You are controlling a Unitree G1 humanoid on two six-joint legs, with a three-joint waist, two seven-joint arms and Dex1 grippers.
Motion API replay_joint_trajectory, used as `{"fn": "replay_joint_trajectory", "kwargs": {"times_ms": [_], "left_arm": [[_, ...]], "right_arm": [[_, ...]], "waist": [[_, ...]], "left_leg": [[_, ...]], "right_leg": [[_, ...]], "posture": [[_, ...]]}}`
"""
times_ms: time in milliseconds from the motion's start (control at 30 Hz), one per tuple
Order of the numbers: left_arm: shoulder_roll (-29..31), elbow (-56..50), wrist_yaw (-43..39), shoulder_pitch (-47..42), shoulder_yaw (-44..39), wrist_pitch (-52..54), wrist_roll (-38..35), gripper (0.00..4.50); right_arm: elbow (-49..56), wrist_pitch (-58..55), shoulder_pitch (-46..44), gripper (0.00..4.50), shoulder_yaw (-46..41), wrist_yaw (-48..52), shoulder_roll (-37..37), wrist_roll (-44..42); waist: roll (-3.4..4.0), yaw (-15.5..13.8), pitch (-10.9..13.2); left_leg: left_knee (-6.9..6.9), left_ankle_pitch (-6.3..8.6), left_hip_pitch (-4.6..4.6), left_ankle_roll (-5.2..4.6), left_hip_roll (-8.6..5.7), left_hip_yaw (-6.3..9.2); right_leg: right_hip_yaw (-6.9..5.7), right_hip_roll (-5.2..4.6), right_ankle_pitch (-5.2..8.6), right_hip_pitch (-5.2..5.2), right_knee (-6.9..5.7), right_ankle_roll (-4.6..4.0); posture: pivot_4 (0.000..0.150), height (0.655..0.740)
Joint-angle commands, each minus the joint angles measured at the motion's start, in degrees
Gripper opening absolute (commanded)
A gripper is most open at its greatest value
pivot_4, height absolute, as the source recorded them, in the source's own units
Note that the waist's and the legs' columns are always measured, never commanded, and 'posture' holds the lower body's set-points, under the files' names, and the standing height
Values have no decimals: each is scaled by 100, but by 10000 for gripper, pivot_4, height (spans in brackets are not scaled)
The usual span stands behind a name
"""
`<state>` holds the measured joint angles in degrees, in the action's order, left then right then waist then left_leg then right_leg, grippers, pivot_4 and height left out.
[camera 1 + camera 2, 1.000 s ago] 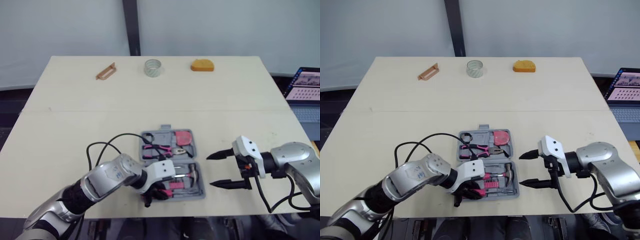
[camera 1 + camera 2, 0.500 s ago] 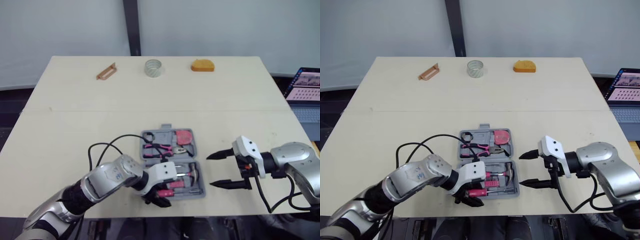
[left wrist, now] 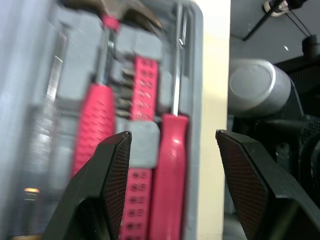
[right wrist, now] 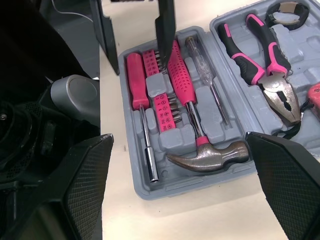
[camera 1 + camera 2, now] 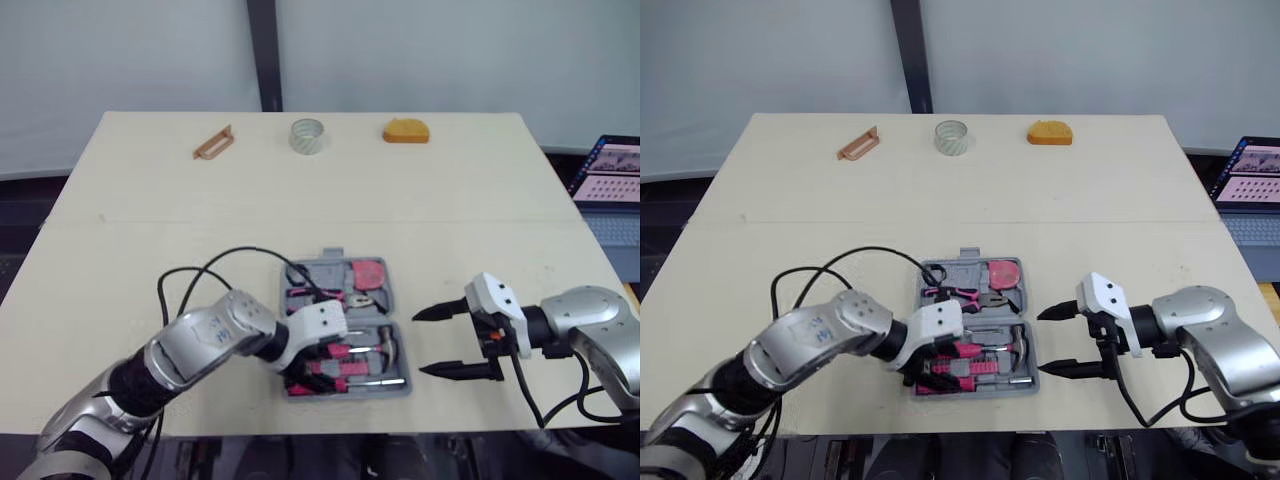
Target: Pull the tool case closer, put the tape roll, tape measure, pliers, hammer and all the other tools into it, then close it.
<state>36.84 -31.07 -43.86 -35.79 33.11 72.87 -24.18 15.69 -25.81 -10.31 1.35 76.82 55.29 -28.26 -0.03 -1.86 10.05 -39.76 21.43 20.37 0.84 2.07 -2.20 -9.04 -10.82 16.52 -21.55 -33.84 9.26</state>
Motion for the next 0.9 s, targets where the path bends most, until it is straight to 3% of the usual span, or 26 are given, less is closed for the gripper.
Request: {"fn": "replay_joint_trajectory", "kwargs": {"times_ms": [33,300,400,533,900], "left_arm": [[76,-156,-117,26,-130,-471,-1,28838],[-71,664,-553,1159,-1142,-3500,205,28838],[-275,812,-782,1674,-1582,-4259,-32,19915],[-155,963,-1164,2255,-1526,-5091,273,472],[-145,1296,-1326,2779,-1228,-5547,808,174]], "right_arm": [[116,83,-67,45000,-126,30,7,-73],[69,24,-237,45000,-91,41,4,-96],[17,50,-268,45000,-55,28,-25,-59],[21,33,-295,45000,-24,-15,-67,-45],[258,-79,-65,45000,-86,85,46,-139]], "waist": [[0,5,0],[0,29,0],[0,22,0],[0,31,0],[1,31,0]], "left_leg": [[0,0,0,0,0,0],[-1,0,0,0,0,0],[2,0,0,0,1,1],[1,1,-1,-1,0,0],[2,1,-2,-1,0,0]], "right_leg": [[0,0,0,0,0,0],[-1,0,0,0,0,0],[-3,0,0,-1,2,0],[-2,0,0,0,2,0],[-1,0,0,0,1,0]], "posture": [[1500,7400],[1500,7400],[1500,7400],[1500,7400],[1500,7400]]}}
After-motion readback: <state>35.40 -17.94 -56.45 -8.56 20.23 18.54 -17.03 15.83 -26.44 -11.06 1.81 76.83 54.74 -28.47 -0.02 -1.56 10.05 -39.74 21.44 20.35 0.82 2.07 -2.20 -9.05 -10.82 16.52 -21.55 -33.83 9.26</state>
